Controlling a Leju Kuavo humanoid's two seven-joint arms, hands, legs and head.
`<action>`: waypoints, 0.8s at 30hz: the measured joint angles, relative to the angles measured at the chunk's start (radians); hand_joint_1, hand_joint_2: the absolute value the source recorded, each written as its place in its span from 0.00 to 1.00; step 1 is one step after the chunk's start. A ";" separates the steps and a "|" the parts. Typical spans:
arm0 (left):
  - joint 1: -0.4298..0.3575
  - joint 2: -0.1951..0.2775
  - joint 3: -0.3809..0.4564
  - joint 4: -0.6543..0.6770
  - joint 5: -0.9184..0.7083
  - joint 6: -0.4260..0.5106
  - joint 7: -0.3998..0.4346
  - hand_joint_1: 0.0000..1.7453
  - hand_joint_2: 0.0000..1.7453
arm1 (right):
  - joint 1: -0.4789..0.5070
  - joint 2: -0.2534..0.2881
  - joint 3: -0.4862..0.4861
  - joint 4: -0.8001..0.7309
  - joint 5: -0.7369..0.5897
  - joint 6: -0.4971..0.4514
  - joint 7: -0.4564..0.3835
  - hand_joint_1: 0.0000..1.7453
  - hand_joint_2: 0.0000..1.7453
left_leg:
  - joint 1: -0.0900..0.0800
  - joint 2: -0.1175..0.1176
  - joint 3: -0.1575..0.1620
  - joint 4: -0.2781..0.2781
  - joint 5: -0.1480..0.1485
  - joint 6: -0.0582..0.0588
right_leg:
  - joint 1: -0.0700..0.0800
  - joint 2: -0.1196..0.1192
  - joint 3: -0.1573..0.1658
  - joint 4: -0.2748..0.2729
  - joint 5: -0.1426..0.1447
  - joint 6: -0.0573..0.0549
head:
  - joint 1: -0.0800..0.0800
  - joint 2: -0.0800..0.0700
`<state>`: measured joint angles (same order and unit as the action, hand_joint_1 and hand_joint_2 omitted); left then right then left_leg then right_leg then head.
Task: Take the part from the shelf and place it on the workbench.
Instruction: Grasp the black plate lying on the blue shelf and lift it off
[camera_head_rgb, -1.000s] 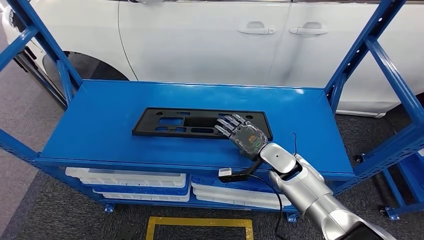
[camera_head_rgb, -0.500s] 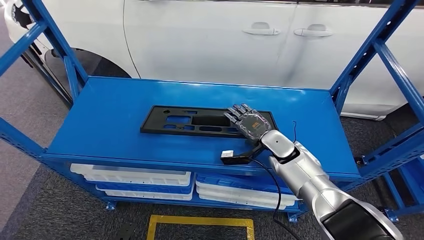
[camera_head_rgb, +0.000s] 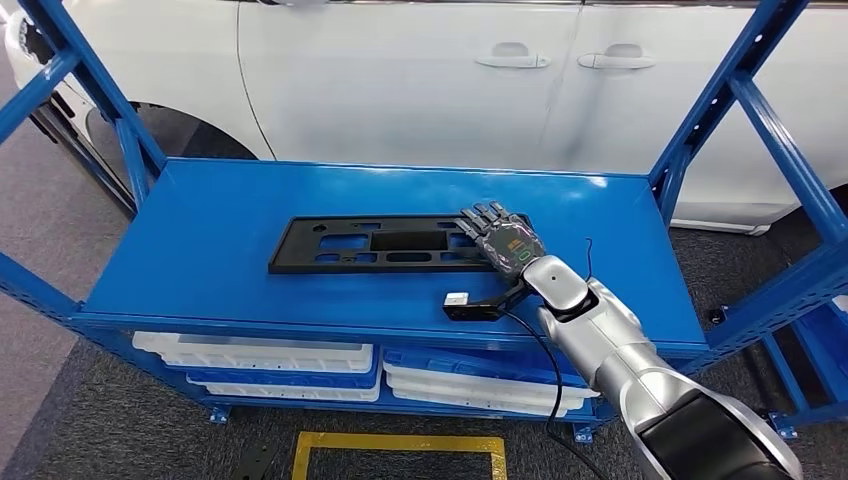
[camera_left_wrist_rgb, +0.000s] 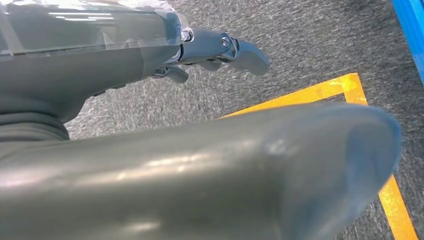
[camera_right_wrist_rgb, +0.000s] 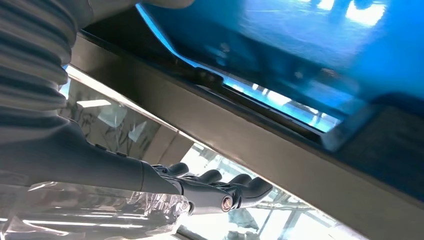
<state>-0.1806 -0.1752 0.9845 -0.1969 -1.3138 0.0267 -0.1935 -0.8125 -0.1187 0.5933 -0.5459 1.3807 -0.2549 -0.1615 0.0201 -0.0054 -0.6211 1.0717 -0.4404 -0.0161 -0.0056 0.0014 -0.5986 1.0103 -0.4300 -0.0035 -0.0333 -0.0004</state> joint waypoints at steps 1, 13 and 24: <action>0.000 0.000 0.000 0.000 0.000 0.000 0.000 0.00 0.00 | -0.001 0.001 0.000 0.002 0.001 0.002 0.000 0.98 1.00 | 0.000 -0.001 0.013 -0.029 0.005 0.005 | 0.002 0.001 -0.004 0.005 -0.001 0.005 | 0.000 0.000; 0.001 0.000 0.000 0.000 0.001 0.000 0.000 0.00 0.00 | -0.011 0.003 -0.002 0.021 0.002 0.018 -0.001 0.97 1.00 | -0.008 -0.004 0.013 -0.044 0.013 0.047 | -0.003 0.001 -0.098 0.200 -0.065 0.030 | 0.000 0.000; 0.002 -0.002 0.000 0.000 0.004 -0.003 -0.004 0.00 0.00 | -0.038 0.010 -0.002 0.028 0.002 0.023 -0.020 0.98 1.00 | -0.007 -0.001 -0.056 0.114 -0.080 0.002 | -0.001 -0.006 0.010 -0.029 0.016 -0.012 | 0.000 0.000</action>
<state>-0.1788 -0.1770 0.9847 -0.1968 -1.3102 0.0235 -0.1971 -0.8501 -0.1086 0.5913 -0.5177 1.3825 -0.2319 -0.1815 0.0131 -0.0062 -0.6772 1.1853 -0.5203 -0.0146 -0.0061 -0.0048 -0.5890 0.9818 -0.4145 -0.0152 -0.0332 -0.0004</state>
